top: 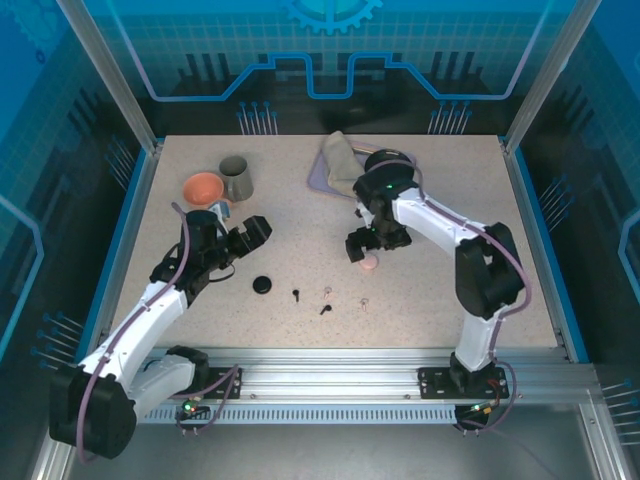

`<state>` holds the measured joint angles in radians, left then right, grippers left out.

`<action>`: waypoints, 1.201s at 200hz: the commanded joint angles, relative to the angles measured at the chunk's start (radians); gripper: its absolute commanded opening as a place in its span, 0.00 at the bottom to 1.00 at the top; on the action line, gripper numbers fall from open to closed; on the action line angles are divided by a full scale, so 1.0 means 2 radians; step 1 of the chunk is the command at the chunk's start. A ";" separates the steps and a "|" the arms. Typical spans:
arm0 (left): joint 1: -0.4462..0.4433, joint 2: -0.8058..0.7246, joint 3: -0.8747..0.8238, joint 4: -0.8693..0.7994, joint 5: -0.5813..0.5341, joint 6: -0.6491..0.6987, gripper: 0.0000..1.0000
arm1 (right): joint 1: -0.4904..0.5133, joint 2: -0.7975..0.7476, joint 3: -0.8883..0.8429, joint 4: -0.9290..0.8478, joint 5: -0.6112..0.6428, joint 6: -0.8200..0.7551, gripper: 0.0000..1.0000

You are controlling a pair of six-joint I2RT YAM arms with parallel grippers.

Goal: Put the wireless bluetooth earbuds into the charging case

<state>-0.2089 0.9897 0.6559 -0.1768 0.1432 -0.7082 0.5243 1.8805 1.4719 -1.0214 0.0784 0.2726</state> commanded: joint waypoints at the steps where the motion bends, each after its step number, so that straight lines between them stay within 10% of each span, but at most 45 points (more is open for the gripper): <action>1: -0.004 -0.009 -0.004 -0.011 -0.011 0.001 0.99 | 0.012 0.037 0.027 -0.033 0.020 -0.001 0.99; 240: -0.004 0.001 0.006 -0.014 -0.016 0.004 0.99 | 0.010 0.138 0.063 -0.016 0.013 0.005 0.67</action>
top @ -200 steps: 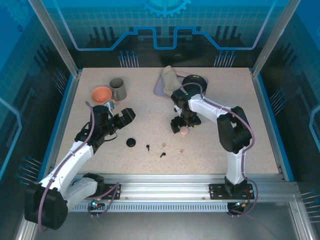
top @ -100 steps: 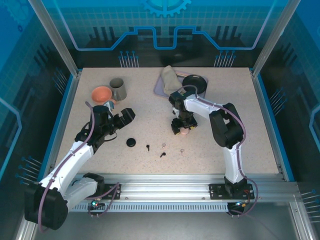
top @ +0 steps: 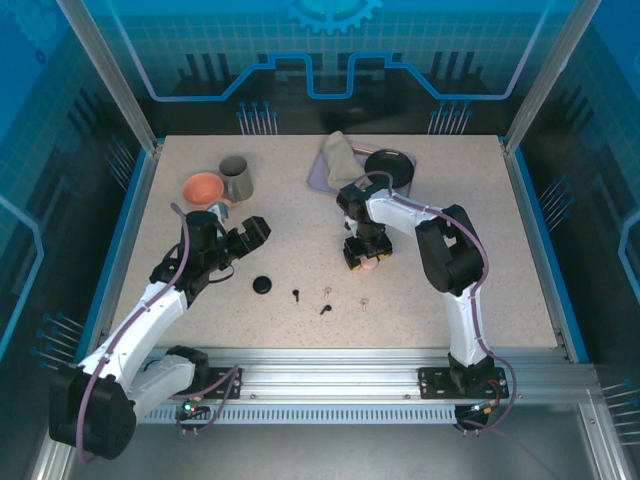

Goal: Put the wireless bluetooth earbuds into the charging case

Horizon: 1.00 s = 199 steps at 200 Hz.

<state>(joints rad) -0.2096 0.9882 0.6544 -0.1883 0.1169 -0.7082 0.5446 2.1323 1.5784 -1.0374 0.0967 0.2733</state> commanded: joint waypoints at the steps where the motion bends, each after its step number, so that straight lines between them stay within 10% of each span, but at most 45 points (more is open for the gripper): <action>1: -0.003 0.001 0.006 -0.008 -0.003 0.004 0.99 | 0.000 0.012 0.009 -0.008 0.004 0.004 0.67; 85: -0.003 -0.002 0.006 -0.009 0.000 0.004 0.99 | -0.003 0.004 0.004 0.000 -0.002 0.008 0.59; 119: -0.003 -0.004 0.006 -0.012 -0.001 0.006 0.99 | -0.004 -0.012 -0.003 -0.003 -0.025 0.006 0.84; 199: -0.003 -0.008 0.005 -0.016 -0.003 0.007 0.99 | -0.001 -0.042 0.015 0.008 -0.003 -0.023 0.88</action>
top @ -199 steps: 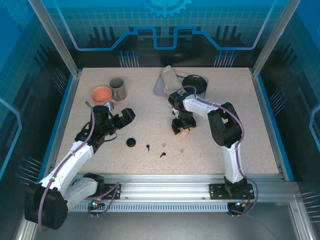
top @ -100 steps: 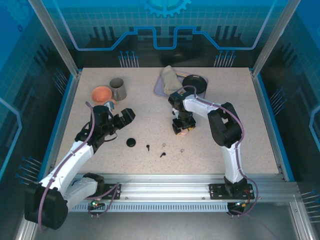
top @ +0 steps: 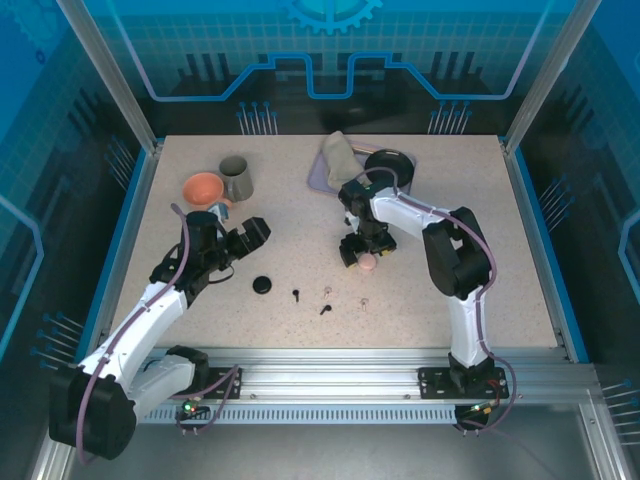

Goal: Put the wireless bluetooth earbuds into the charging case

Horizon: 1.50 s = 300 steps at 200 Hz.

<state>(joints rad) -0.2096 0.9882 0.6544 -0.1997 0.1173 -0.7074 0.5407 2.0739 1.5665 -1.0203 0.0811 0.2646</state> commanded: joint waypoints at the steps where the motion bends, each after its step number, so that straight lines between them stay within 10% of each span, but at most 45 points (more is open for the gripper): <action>1: -0.003 -0.009 0.005 -0.011 -0.003 0.006 0.99 | 0.001 -0.013 0.022 0.000 0.004 -0.018 0.88; 300: -0.004 -0.009 0.003 -0.013 -0.005 0.005 0.99 | 0.036 -0.047 -0.062 0.006 -0.071 -0.010 0.88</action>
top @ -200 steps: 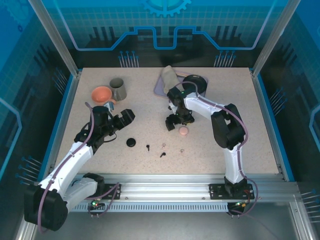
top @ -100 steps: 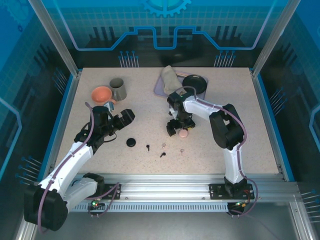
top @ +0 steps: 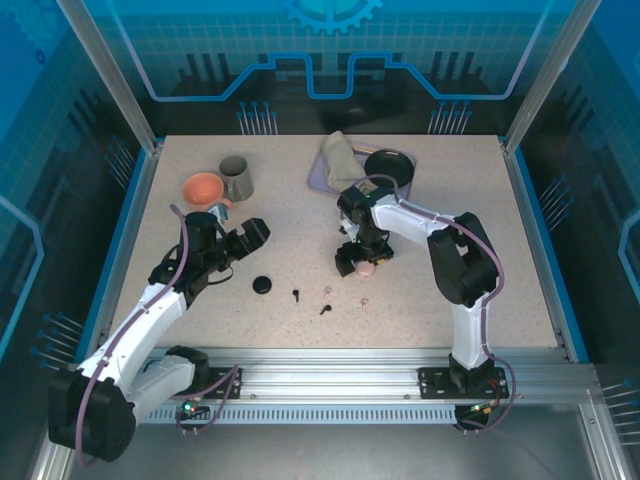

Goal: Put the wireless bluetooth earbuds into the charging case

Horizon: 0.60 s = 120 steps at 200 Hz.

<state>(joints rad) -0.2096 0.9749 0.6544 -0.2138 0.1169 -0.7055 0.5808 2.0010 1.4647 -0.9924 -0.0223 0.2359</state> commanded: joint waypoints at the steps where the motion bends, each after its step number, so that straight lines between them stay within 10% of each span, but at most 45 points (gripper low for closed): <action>1: -0.003 -0.002 0.003 -0.006 -0.005 0.005 0.99 | 0.016 -0.011 -0.011 -0.008 -0.020 0.005 0.88; 120: -0.003 -0.010 0.005 -0.013 -0.008 0.006 0.99 | 0.031 -0.034 -0.013 0.004 0.096 -0.067 0.82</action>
<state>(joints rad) -0.2096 0.9745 0.6544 -0.2176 0.1169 -0.7055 0.6281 1.9465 1.4292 -1.0088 0.1009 0.1883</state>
